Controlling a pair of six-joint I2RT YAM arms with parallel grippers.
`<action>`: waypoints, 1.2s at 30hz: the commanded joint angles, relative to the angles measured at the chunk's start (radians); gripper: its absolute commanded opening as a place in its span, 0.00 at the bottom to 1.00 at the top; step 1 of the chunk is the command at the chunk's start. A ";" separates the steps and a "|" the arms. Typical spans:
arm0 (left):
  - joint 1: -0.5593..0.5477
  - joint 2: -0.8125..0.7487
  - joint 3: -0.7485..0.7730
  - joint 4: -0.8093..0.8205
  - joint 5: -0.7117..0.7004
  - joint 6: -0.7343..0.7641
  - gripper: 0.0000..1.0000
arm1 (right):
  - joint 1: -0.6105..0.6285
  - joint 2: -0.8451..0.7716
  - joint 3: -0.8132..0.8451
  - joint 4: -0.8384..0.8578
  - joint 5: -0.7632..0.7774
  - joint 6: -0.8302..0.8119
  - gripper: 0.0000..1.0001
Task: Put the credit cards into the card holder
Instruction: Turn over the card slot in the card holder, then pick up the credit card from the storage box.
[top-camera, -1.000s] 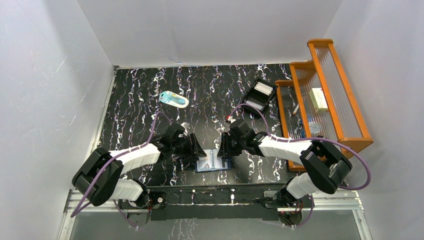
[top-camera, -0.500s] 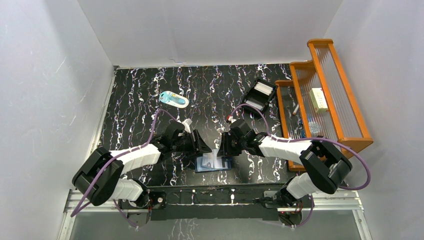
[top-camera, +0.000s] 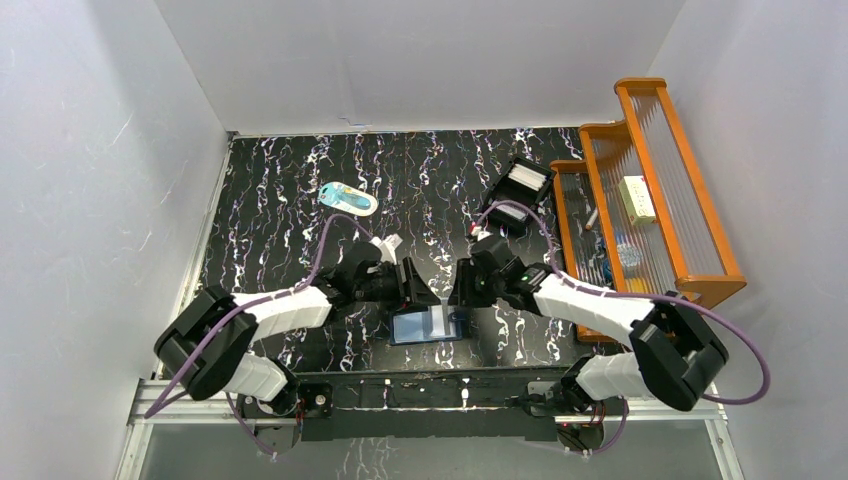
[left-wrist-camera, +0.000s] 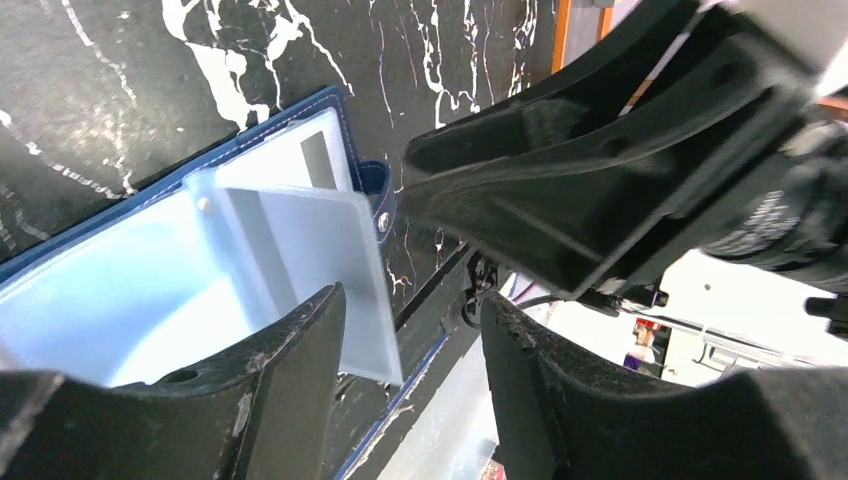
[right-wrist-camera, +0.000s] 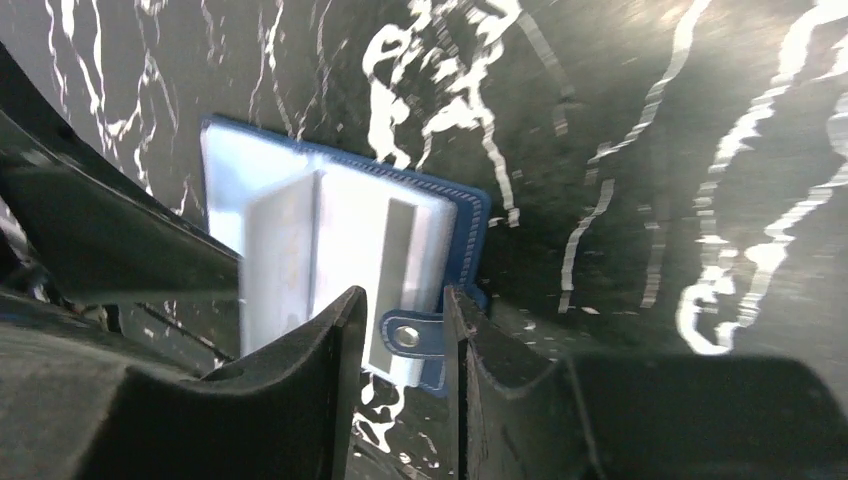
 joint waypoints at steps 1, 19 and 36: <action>-0.029 0.076 0.057 0.038 0.019 0.020 0.51 | -0.096 -0.069 0.078 -0.091 0.086 -0.073 0.43; -0.028 -0.077 0.203 -0.551 -0.310 0.245 0.50 | -0.467 0.396 0.818 -0.148 0.250 -0.877 0.51; 0.064 -0.220 0.069 -0.670 -0.258 0.227 0.53 | -0.581 0.633 0.851 -0.042 0.177 -1.417 0.57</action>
